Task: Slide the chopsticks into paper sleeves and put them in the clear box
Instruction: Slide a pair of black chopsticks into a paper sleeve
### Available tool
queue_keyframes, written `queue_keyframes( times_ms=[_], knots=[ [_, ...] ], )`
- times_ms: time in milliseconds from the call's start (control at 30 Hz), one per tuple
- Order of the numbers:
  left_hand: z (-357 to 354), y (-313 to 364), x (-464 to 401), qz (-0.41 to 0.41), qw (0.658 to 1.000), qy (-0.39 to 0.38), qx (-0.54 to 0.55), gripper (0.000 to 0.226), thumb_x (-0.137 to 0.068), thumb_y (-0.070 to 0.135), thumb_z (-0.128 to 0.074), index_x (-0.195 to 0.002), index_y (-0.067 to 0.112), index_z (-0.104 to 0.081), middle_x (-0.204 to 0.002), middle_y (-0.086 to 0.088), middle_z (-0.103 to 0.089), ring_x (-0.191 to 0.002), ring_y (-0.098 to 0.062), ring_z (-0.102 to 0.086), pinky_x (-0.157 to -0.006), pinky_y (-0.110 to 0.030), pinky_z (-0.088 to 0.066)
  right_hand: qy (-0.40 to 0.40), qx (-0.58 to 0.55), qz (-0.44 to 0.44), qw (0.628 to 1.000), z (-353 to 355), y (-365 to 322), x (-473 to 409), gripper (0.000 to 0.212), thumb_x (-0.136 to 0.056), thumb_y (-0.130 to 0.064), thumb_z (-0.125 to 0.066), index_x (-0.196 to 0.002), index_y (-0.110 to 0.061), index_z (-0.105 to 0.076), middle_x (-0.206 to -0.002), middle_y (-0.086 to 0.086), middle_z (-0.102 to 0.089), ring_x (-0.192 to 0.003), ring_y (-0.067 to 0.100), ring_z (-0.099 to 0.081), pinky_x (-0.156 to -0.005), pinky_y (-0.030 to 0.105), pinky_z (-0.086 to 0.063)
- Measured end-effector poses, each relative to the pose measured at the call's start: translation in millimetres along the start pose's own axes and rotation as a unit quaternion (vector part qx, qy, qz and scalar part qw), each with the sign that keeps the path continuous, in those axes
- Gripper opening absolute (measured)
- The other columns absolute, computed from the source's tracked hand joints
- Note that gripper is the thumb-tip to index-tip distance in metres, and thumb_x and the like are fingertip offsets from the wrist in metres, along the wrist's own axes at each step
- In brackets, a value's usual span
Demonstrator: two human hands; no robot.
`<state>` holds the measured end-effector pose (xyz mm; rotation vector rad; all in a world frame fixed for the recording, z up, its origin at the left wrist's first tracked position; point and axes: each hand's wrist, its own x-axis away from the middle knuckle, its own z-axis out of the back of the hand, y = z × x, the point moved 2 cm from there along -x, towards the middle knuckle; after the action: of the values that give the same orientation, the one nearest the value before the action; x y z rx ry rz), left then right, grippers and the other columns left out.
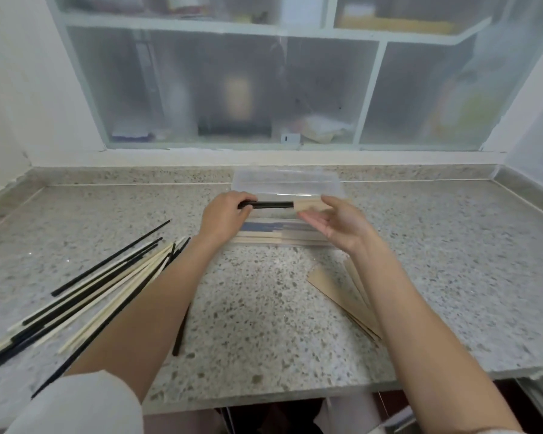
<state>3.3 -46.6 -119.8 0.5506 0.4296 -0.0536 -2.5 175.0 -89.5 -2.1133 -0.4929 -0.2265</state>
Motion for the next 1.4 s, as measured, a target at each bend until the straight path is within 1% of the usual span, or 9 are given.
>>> queue_keyframes(
  times_ms=[133, 300, 400, 567, 667, 1100, 1167, 1333, 1400],
  knots=[
    [4.3, -4.8, 1.4, -0.017, 0.997, 0.011, -0.080, 0.026, -0.094, 0.019, -0.052, -0.118, 0.019, -0.063, -0.129, -0.003, -0.058, -0.124, -0.025, -0.042, -0.098, -0.034, -0.036, -0.001, -0.012, 0.007, 1.000, 18.6, 0.1, 10.9, 0.030, -0.097, -0.008, -0.047, -0.125, 0.003, -0.041, -0.131, 0.031, -0.047, -0.118, 0.039, -0.053, -0.077, 0.045, -0.057],
    [22.0, -1.7, 31.2, -0.011, 0.998, 0.056, -0.004, 0.022, -0.094, 0.019, -0.051, -0.108, 0.020, -0.068, -0.110, -0.001, -0.067, -0.101, -0.019, -0.058, -0.079, -0.029, -0.044, 0.025, 0.234, 0.144, 0.961, 39.0, 9.7, 40.5, 0.018, -0.096, -0.007, -0.047, -0.106, -0.008, -0.062, -0.101, 0.010, -0.068, -0.092, 0.018, -0.066, -0.083, 0.030, -0.055],
    [35.2, -6.6, 80.8, 0.012, 0.998, 0.055, 0.022, 0.019, -0.091, 0.021, -0.055, -0.105, 0.022, -0.068, -0.096, 0.003, -0.069, -0.082, -0.013, -0.061, -0.070, -0.027, -0.047, 0.046, 0.464, 0.220, 0.857, 60.3, 28.8, 59.1, 0.013, -0.090, -0.020, -0.056, -0.096, -0.027, -0.066, -0.094, -0.002, -0.070, -0.087, 0.012, -0.064, -0.086, 0.031, -0.050],
    [41.0, -31.6, 159.4, 0.093, 0.994, -0.020, -0.052, 0.032, -0.085, 0.028, -0.064, -0.113, 0.014, -0.064, -0.099, -0.005, -0.065, -0.084, -0.017, -0.058, -0.076, -0.028, -0.046, 0.073, 0.806, 0.223, 0.544, 79.6, 66.6, 77.6, 0.035, -0.095, -0.034, -0.046, -0.121, -0.017, -0.063, -0.120, 0.008, -0.063, -0.107, 0.024, -0.058, -0.090, 0.033, -0.043],
    [43.5, -37.2, 182.8, 0.137, 0.984, -0.072, -0.087, 0.047, -0.084, 0.037, -0.066, -0.122, 0.010, -0.058, -0.113, -0.008, -0.061, -0.100, -0.022, -0.058, -0.084, -0.031, -0.044, 0.092, 0.829, 0.215, 0.509, 83.2, 81.6, 81.8, 0.031, -0.097, -0.028, -0.049, -0.123, -0.016, -0.060, -0.118, 0.011, -0.060, -0.106, 0.029, -0.055, -0.086, 0.036, -0.045],
    [52.1, -15.8, 193.0, 0.205, 0.965, -0.140, -0.085, 0.026, -0.077, 0.022, -0.069, -0.099, 0.010, -0.064, -0.093, -0.003, -0.066, -0.087, -0.017, -0.060, -0.077, -0.028, -0.047, 0.115, 0.740, 0.371, 0.550, 72.0, 89.3, 95.3, 0.020, -0.092, -0.017, -0.057, -0.109, -0.013, -0.067, -0.099, 0.008, -0.067, -0.085, 0.026, -0.059, -0.068, 0.034, -0.047],
    [53.8, -10.5, 194.1, 0.206, 0.961, -0.153, -0.102, 0.015, -0.079, 0.024, -0.064, -0.083, 0.011, -0.058, -0.080, -0.002, -0.060, -0.074, -0.016, -0.055, -0.067, -0.028, -0.043, 0.095, 0.680, 0.372, 0.625, 61.0, 93.3, 103.2, 0.026, -0.090, -0.017, -0.061, -0.116, -0.016, -0.065, -0.103, 0.001, -0.067, -0.088, 0.019, -0.060, -0.072, 0.029, -0.048],
    [55.4, -12.3, 199.8, 0.213, 0.969, -0.117, -0.053, 0.023, -0.097, 0.024, -0.038, -0.093, 0.006, -0.053, -0.086, -0.007, -0.058, -0.070, -0.016, -0.049, -0.055, -0.029, -0.032, 0.028, 0.231, 0.188, 0.954, 51.3, 110.1, 119.2, 0.028, -0.093, -0.021, -0.058, -0.120, -0.014, -0.061, -0.108, -0.001, -0.069, -0.096, 0.009, -0.065, -0.077, 0.023, -0.052],
    [56.9, -14.3, 207.8, 0.216, 0.973, -0.079, -0.020, 0.026, -0.100, 0.024, -0.032, -0.099, 0.006, -0.051, -0.083, -0.005, -0.057, -0.067, -0.015, -0.049, -0.055, -0.029, -0.031, -0.014, 0.012, 0.097, 0.995, 57.2, 121.9, 118.5, 0.033, -0.095, -0.017, -0.054, -0.126, -0.008, -0.056, -0.116, 0.008, -0.067, -0.092, 0.012, -0.068, -0.074, 0.030, -0.057]
  ],
)
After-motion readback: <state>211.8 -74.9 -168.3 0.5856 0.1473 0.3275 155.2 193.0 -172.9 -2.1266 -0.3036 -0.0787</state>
